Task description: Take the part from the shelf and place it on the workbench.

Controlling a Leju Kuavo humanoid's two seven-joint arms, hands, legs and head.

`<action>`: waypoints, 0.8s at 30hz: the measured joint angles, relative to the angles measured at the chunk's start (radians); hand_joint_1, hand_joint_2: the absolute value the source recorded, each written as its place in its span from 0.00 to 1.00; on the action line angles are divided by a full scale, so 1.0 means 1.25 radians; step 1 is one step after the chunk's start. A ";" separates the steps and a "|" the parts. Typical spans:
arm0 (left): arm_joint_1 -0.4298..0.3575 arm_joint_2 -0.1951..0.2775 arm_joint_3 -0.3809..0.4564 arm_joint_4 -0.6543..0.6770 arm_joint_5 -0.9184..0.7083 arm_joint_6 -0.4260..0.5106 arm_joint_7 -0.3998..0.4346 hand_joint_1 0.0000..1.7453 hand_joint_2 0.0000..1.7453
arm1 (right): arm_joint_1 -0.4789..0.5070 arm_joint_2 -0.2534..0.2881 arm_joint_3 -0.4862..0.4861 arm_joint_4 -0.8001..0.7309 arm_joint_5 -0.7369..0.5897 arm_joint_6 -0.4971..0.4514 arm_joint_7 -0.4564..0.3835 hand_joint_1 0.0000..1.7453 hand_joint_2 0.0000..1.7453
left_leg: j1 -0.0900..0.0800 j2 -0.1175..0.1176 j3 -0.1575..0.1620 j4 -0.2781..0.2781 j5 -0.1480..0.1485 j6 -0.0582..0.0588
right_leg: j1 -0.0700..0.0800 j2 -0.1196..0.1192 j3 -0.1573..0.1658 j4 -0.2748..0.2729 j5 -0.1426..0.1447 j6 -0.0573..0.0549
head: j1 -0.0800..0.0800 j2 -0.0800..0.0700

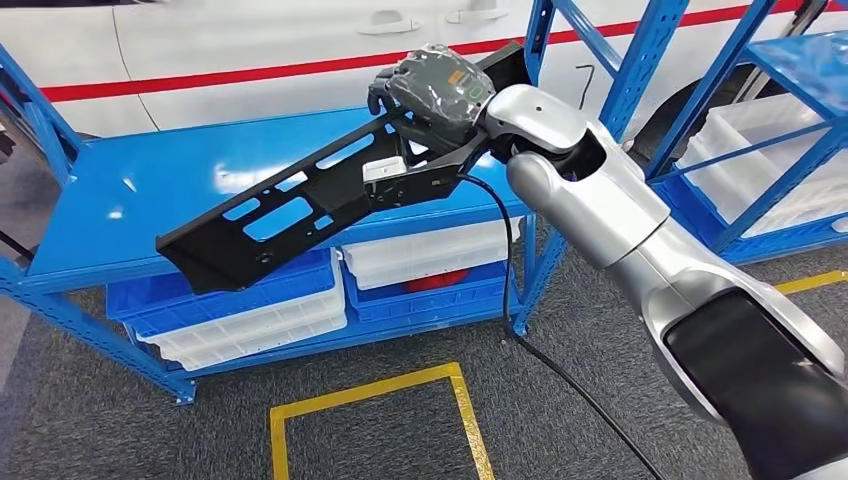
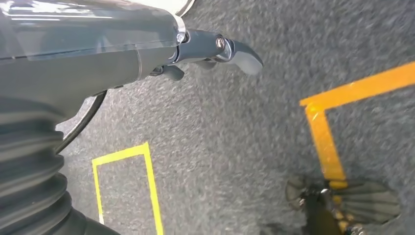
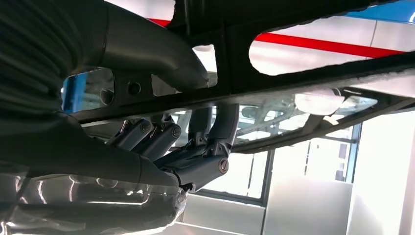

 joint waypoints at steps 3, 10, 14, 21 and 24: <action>0.005 0.001 0.000 0.000 0.000 0.000 -0.001 0.00 1.00 | 0.000 0.000 0.000 0.006 -0.003 0.001 -0.001 1.00 1.00 | 0.004 0.001 -0.035 0.116 -0.113 -0.010 | -0.005 -0.002 -0.029 -0.010 0.035 -0.008 | 0.000 0.000; 0.004 0.005 0.000 0.000 0.000 0.000 -0.001 0.00 1.00 | 0.010 -0.001 0.004 0.015 -0.009 0.000 0.004 1.00 1.00 | 0.009 0.000 0.103 0.071 -0.110 -0.020 | -0.009 -0.002 -0.115 0.016 0.088 0.011 | 0.000 0.000; 0.005 0.005 0.000 0.000 0.000 -0.001 -0.001 0.00 1.00 | 0.011 -0.006 0.003 0.017 -0.009 -0.003 0.009 1.00 1.00 | 0.004 -0.001 0.130 0.009 -0.124 0.005 | -0.008 -0.002 -0.125 0.021 0.108 0.030 | 0.000 0.000; 0.005 0.005 0.000 0.000 0.000 -0.001 -0.015 0.00 1.00 | 0.029 -0.026 0.003 0.018 -0.010 -0.007 0.012 1.00 1.00 | 0.002 0.004 0.065 0.006 -0.069 0.030 | -0.012 0.004 -0.191 0.257 -0.036 0.046 | 0.000 0.000; 0.007 0.003 0.000 0.000 -0.002 0.001 -0.019 0.00 1.00 | 0.042 -0.029 0.003 0.016 -0.011 -0.013 0.018 1.00 1.00 | -0.002 0.004 0.043 0.007 -0.049 0.027 | -0.006 0.005 -0.098 0.153 0.005 0.027 | 0.000 0.000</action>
